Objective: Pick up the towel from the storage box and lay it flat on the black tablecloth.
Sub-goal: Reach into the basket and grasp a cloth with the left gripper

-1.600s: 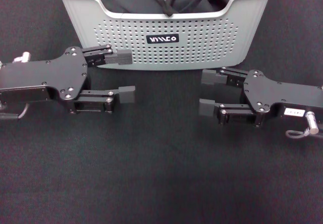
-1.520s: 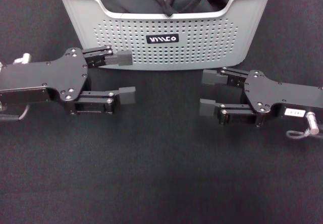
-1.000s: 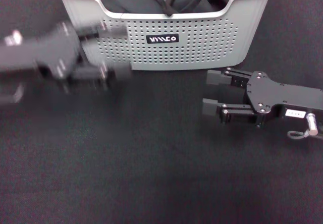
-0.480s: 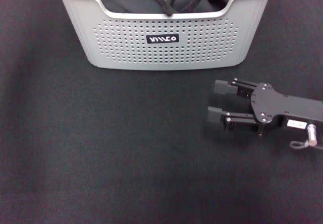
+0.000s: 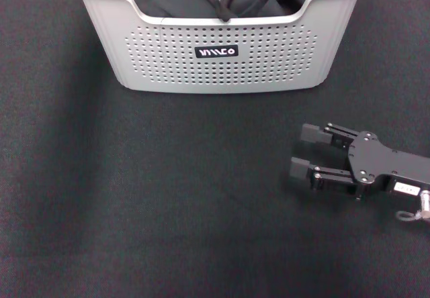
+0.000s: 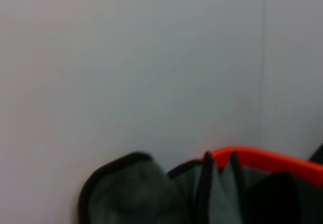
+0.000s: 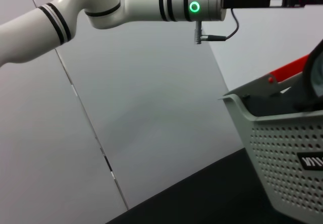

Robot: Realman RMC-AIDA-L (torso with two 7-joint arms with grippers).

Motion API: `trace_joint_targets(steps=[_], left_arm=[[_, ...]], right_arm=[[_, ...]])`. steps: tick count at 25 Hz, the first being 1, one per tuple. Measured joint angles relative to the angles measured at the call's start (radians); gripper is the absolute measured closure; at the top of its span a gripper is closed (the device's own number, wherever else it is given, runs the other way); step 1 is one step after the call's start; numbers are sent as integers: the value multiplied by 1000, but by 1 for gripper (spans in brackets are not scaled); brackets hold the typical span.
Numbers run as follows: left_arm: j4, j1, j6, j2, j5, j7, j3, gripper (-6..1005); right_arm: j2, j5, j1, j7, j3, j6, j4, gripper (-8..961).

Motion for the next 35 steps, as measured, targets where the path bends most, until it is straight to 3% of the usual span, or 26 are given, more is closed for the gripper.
trace_joint_targets(steps=[6, 16, 24, 33, 35], left_arm=[[-2, -18, -3, -8, 105, -61, 8, 182], [5, 13, 26, 2, 103, -84, 51, 247], [23, 19, 46, 7, 103, -82, 51, 530], [104, 54, 84, -9, 100, -72, 51, 901], [109, 55, 96, -10, 96, -69, 52, 936]], right_arm=[[0, 0, -7, -12, 12, -3, 0, 135], [1, 0, -6, -27, 15, -7, 4, 137], [5, -4, 0, -31, 49, -8, 37, 138], [6, 1, -5, -40, 63, -6, 38, 140], [6, 1, -6, -41, 68, -5, 38, 140]])
